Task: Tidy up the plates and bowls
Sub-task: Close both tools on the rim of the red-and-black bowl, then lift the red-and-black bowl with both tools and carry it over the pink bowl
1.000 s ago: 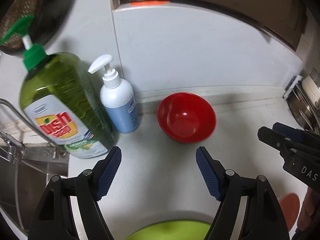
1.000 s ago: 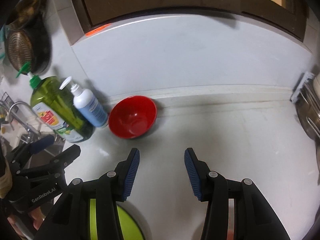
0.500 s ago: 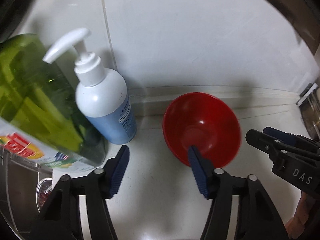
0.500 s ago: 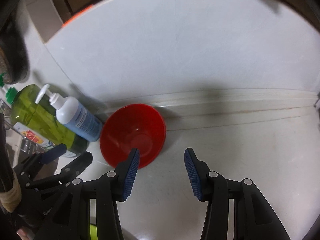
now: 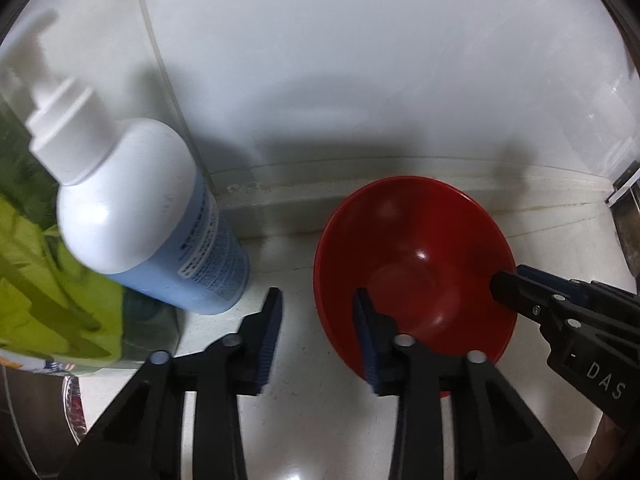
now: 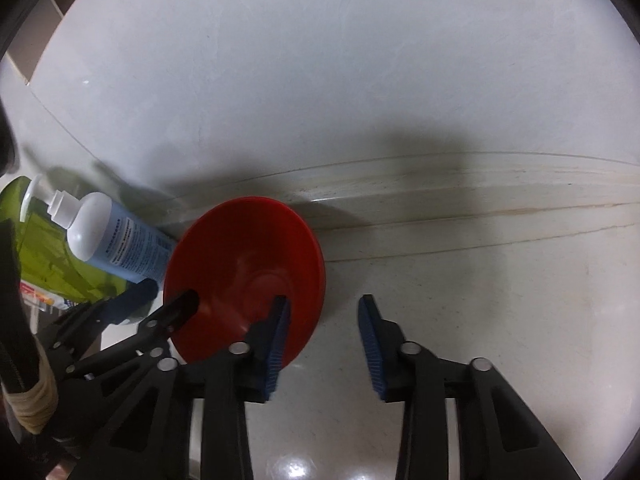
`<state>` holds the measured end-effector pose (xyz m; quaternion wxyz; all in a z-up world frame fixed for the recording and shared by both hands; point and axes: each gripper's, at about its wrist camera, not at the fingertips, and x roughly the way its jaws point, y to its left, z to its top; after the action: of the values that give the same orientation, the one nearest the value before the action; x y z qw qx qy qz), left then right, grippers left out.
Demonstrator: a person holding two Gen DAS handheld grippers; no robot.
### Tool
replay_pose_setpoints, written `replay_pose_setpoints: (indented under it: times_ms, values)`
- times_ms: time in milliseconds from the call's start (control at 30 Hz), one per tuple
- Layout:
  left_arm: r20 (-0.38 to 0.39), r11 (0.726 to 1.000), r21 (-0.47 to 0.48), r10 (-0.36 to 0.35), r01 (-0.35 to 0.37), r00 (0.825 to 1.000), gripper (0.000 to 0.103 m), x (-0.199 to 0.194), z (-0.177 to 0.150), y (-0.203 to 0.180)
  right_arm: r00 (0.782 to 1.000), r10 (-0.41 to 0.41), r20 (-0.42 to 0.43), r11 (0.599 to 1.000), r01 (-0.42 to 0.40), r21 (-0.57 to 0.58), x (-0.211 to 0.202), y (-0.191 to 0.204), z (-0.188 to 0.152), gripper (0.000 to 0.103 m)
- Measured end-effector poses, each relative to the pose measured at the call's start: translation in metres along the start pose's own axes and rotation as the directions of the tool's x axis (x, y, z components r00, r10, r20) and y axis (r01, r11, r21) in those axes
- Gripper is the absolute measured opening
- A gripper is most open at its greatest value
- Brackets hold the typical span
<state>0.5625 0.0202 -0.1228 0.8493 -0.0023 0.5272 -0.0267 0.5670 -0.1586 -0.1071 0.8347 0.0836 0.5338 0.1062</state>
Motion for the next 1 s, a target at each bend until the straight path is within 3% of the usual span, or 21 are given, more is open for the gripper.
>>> replay_pose_setpoints:
  times_ms: [67,233,533,1000]
  values:
    - [-0.007,1.000,-0.001,-0.016,0.016,1.000,0.021,0.002,0.000,-0.001,1.000,0.005,-0.009,1.000,-0.005,-0.002,0.003,0.000,0.000,0.022]
    - [0.002,1.000,0.013,-0.021,0.021,1.000,0.015,0.002,0.001,-0.007,1.000,0.019,-0.019,1.000,-0.019,0.001,0.008,0.001,-0.001,0.013]
    - [0.018,1.000,-0.001,-0.027,0.027,0.999,0.015,-0.009,-0.004,-0.004,0.999,0.031,-0.020,0.999,-0.030,0.038,0.003,-0.002,-0.006,0.012]
    - [0.089,0.993,0.024,-0.118,0.116,0.989,0.015,-0.089,-0.046,-0.021,0.999,-0.003,0.045,1.000,0.003,0.008,-0.046,0.004,-0.028,0.012]
